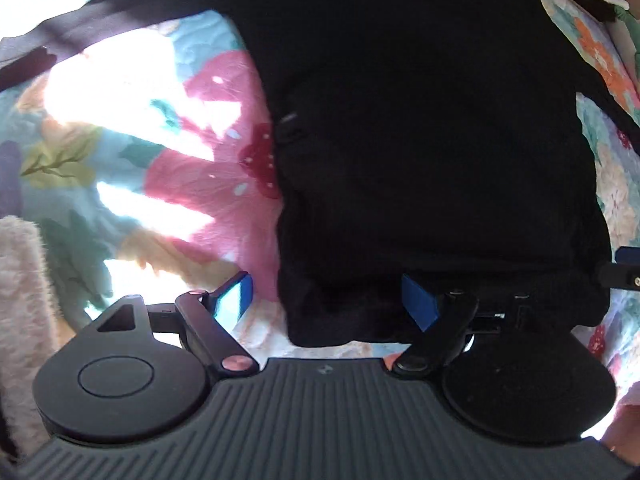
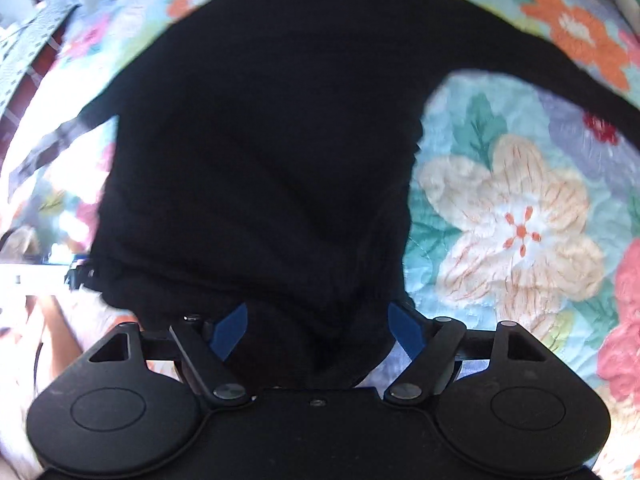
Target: Fold clothes
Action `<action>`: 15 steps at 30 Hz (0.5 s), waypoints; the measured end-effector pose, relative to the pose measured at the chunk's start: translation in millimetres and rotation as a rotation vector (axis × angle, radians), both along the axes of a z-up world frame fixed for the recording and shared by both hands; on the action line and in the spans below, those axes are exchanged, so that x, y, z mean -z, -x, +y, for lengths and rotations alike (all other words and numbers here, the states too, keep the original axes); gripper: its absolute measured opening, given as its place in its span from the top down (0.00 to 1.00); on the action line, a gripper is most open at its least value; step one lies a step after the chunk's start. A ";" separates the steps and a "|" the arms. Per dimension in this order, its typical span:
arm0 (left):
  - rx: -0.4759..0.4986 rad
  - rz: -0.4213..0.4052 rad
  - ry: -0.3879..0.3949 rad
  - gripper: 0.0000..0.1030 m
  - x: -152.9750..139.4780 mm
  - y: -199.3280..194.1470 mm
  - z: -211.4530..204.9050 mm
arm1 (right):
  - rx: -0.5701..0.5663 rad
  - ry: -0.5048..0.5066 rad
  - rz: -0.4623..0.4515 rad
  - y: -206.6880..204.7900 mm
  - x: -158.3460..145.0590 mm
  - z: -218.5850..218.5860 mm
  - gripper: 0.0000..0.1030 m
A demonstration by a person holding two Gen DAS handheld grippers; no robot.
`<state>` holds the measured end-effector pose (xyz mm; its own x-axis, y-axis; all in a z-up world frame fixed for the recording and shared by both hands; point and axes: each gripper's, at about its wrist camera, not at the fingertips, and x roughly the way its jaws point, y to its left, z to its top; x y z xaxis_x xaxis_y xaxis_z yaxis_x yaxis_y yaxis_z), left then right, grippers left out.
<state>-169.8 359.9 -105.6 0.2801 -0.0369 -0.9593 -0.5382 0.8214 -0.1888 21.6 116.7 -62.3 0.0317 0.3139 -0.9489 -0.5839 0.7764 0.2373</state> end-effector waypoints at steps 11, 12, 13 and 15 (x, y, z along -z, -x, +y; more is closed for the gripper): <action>0.119 -0.192 -0.181 0.95 -41.0 35.5 -18.2 | -0.236 0.045 0.014 -3.6 3.2 -17.5 0.95; 0.099 -0.192 -0.177 0.95 -44.8 42.2 -15.7 | -0.236 0.047 0.005 -1.7 -4.4 -24.1 0.95; 0.082 -0.191 -0.170 0.95 -47.4 48.2 -13.7 | -0.241 0.042 0.008 0.6 -10.0 -28.6 0.95; 0.070 -0.178 -0.166 0.95 -48.8 56.3 -14.7 | -0.265 0.028 0.034 6.3 -14.1 -31.0 0.95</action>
<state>-226.1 345.3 -56.8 0.4475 0.0922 -0.8895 -0.4494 0.8831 -0.1346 15.3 85.7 -48.2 -0.0805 0.2804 -0.9565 -0.7594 0.6043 0.2411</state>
